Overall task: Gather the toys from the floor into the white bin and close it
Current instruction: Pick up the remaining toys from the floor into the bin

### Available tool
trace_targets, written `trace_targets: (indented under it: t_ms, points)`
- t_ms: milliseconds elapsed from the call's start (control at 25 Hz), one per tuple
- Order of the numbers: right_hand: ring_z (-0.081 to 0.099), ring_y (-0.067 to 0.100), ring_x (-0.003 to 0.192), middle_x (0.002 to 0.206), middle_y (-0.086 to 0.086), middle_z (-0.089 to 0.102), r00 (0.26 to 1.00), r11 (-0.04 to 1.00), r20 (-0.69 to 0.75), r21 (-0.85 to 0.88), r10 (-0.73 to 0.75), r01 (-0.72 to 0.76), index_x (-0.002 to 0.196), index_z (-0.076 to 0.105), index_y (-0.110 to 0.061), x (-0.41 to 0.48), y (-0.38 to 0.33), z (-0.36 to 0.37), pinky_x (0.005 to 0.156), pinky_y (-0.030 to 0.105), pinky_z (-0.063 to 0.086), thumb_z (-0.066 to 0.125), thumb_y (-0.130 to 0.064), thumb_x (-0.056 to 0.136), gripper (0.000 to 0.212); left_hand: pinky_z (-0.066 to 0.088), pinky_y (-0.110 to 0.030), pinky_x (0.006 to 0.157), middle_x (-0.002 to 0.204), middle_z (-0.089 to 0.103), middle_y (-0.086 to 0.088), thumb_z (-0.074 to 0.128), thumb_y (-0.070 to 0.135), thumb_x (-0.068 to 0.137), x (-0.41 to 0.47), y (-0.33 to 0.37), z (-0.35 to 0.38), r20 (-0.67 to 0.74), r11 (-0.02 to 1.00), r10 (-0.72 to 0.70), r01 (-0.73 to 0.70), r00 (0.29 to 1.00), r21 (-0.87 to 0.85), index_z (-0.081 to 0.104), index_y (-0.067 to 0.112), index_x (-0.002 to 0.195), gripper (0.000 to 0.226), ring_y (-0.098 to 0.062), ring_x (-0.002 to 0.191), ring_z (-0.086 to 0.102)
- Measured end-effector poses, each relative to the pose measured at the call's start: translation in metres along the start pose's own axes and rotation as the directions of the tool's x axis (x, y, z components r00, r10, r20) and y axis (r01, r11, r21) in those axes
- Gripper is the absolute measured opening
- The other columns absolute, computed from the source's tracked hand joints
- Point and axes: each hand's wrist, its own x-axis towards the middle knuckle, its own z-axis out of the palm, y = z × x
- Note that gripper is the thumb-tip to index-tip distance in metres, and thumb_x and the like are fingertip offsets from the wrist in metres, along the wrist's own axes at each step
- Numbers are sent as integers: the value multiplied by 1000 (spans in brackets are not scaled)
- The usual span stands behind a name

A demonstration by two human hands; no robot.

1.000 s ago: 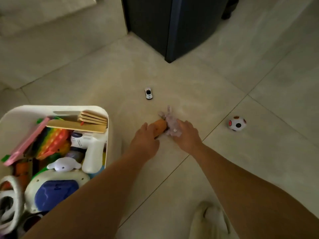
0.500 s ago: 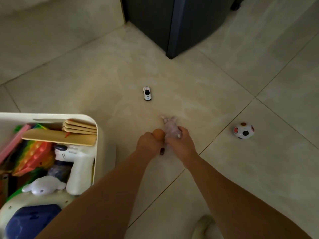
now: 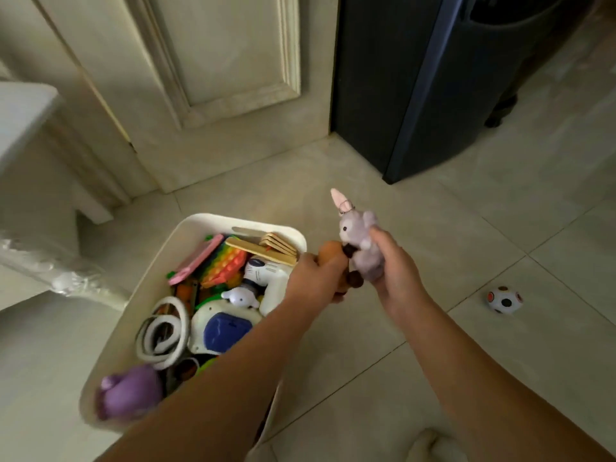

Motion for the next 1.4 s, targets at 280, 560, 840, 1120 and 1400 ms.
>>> trace_targets:
  t_ms: [280,560,840,1120,1400]
  points:
    - [55,9,57,69,4,62,994,977,101,-215,38,-15,80,59,-17,-61,1,98,54,23,41,54,-46,92,32,61,-36,72,78,69,-6,60,39,82,-43,-18,-136,-113,987,17,1,993,159,55,11,93,31,-22,72,69]
    - [59,27,107,136,9,48,998,665,-44,-744,41,-60,147,14,-47,-56,27,128,85,41,56,40,-48,96,57,39,-23,52,84,59,5,64,32,82,-33,-54,-188,-295,901,105,35,950,432,48,22,134,55,-10,65,55]
    - [51,21,89,121,10,46,999,534,-34,-845,-8,-24,143,30,-44,-51,32,127,67,29,46,26,-48,99,45,55,-28,64,91,65,0,69,43,70,-13,-35,-192,44,880,29,-46,999,473,55,21,104,43,-15,74,64]
    - [58,31,98,114,11,55,990,583,-121,-811,-67,-59,128,48,-34,-40,30,120,83,39,52,30,-44,94,40,58,-33,70,97,63,-10,65,29,87,-38,-68,-143,280,930,-182,73,943,359,56,4,112,37,-20,78,63]
    - [52,20,94,116,1,48,987,607,-1,-789,-161,98,133,46,-37,-46,24,120,73,29,43,42,-33,94,40,50,-35,82,115,51,-4,35,58,94,-54,-89,-114,105,470,165,-172,981,866,50,23,118,45,-25,103,54]
